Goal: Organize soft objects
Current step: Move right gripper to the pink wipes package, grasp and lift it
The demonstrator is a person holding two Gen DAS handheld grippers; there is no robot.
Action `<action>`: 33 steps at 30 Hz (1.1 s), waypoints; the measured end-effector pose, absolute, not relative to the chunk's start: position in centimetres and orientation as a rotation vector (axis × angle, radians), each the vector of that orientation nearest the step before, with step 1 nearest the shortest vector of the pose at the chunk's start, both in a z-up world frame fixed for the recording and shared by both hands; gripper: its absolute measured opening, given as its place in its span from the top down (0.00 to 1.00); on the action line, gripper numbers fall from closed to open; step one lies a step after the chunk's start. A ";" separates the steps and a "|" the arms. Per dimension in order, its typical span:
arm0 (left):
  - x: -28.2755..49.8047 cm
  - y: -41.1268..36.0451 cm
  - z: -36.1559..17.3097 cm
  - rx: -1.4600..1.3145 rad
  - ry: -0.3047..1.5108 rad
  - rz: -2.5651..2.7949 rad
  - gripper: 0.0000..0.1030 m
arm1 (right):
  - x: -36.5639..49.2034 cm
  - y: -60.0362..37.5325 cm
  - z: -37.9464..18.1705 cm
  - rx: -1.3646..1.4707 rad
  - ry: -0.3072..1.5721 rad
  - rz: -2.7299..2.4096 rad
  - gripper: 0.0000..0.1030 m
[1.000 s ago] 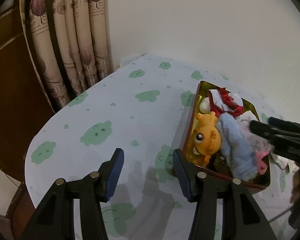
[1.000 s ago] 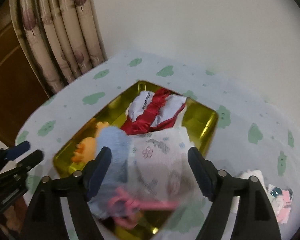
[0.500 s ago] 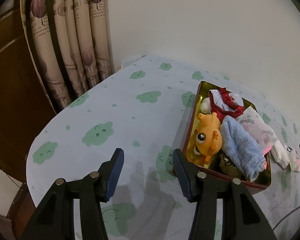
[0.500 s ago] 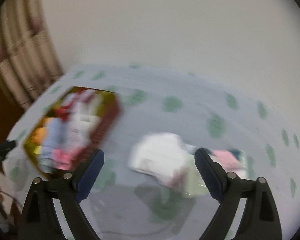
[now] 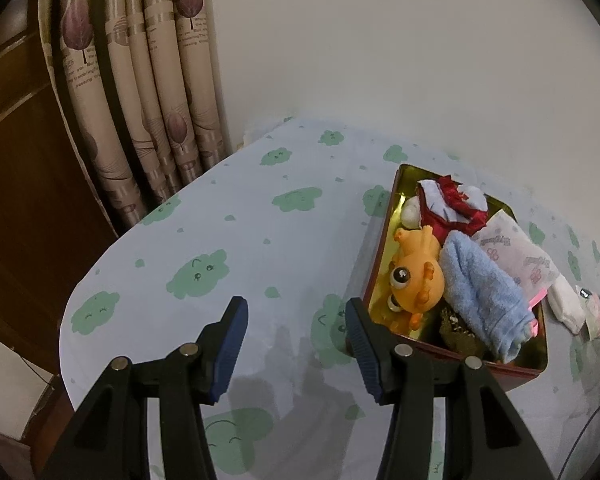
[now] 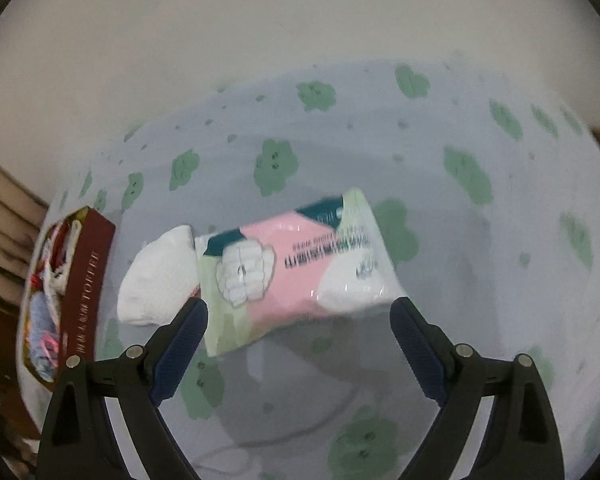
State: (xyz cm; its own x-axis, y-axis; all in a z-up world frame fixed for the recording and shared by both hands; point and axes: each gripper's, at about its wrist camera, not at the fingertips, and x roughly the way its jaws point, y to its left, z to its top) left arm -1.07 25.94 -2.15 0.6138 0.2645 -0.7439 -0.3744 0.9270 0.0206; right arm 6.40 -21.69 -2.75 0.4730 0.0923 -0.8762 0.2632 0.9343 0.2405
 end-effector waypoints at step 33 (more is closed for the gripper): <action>-1.1 24.5 -1.1 -0.050 0.799 0.415 0.50 | 16.4 -19.7 -6.2 0.258 1.238 -0.286 0.01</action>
